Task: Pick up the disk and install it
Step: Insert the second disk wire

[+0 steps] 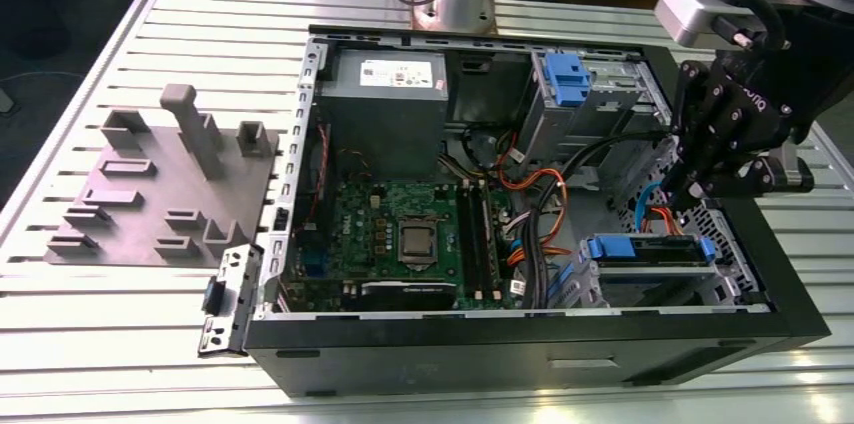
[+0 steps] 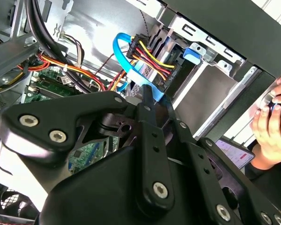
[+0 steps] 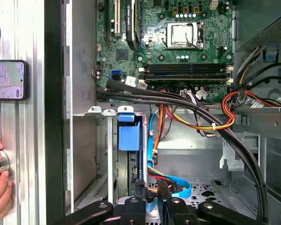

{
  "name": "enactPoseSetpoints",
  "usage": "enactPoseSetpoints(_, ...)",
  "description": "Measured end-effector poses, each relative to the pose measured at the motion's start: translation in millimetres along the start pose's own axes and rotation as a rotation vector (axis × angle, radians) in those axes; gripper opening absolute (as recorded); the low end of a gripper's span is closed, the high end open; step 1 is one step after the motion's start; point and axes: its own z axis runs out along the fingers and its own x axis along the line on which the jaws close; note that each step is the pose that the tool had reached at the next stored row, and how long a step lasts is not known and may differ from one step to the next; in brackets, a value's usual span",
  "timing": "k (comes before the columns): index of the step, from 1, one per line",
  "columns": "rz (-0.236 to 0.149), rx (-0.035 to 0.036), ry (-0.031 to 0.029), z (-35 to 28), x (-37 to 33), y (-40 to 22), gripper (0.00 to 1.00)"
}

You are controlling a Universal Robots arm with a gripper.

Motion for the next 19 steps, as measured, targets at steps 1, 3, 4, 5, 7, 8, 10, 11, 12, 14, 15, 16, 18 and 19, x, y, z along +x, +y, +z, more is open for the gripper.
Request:
enactPoseSetpoints(1,0.0,0.0,0.0001,0.0,0.0,0.0,0.25)
enactPoseSetpoints(3,0.0,0.0,0.0003,0.0,0.0,0.0,0.25)
enactPoseSetpoints(4,0.0,0.0,0.0004,0.0,0.0,0.0,0.24)
enactPoseSetpoints(5,0.0,0.0,0.0004,0.0,0.0,0.0,0.17)
enactPoseSetpoints(7,0.0,0.0,0.0006,0.0,0.0,0.0,0.16)
enactPoseSetpoints(8,0.0,0.0,0.0007,0.0,0.0,0.0,0.16)
enactPoseSetpoints(10,0.0,0.0,0.0006,0.2,1.0,1.9,0.16)
enactPoseSetpoints(11,0.0,0.0004,0.0005,0.3,1.8,4.0,0.16)
enactPoseSetpoints(12,0.0,0.0014,0.0,0.7,2.5,5.8,0.16)
enactPoseSetpoints(14,0.0,0.0089,-0.0005,1.7,3.5,8.5,0.16)
enactPoseSetpoints(15,0.0,0.0158,-0.0005,2.0,3.9,9.3,0.16)
enactPoseSetpoints(16,0.0,0.0226,-0.0006,2.5,4.2,10.0,0.16)
enactPoseSetpoints(18,0.001,0.0319,-0.0008,3.9,4.6,12.7,0.16)
enactPoseSetpoints(19,0.001,0.0346,-0.0011,4.9,4.8,14.3,0.16)
